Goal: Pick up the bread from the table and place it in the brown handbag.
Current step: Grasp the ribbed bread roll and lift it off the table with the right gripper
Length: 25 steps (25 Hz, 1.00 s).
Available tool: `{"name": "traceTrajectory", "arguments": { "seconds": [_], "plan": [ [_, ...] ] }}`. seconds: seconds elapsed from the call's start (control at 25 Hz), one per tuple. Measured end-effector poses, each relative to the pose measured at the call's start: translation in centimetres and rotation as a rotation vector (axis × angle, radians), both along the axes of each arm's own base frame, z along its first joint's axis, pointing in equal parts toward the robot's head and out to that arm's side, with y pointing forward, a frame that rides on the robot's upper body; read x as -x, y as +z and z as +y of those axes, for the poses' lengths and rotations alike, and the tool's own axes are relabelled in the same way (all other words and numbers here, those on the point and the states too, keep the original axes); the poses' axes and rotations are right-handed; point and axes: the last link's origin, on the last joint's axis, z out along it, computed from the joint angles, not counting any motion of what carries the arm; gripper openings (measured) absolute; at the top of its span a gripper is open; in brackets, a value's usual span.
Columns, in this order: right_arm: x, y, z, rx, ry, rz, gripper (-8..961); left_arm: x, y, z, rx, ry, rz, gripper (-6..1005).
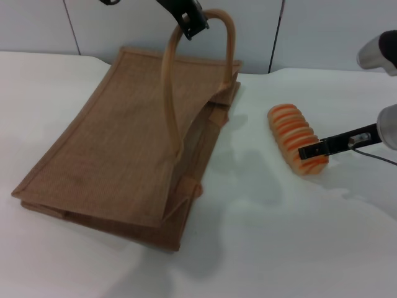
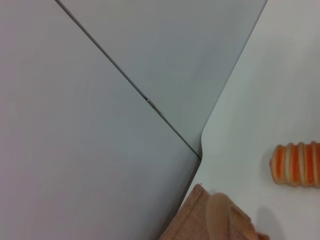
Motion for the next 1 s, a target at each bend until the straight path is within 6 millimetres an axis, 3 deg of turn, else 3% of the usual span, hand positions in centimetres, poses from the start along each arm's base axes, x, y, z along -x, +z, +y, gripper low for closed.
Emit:
{"name": "traceTrajectory", "arguments": {
  "seconds": [0.72,1.0],
  "plan": [
    [0.2,-1.5,0.6,0.033,-0.003,-0.015,857,-0.4,-0.6,-0.2,0.014,-0.009,0.007,109],
    [0.0,-1.7,0.7,0.034,-0.009,-0.017,810,-0.5,-0.6,-0.2,0.015,-0.009,0.008,109]
  ]
}}
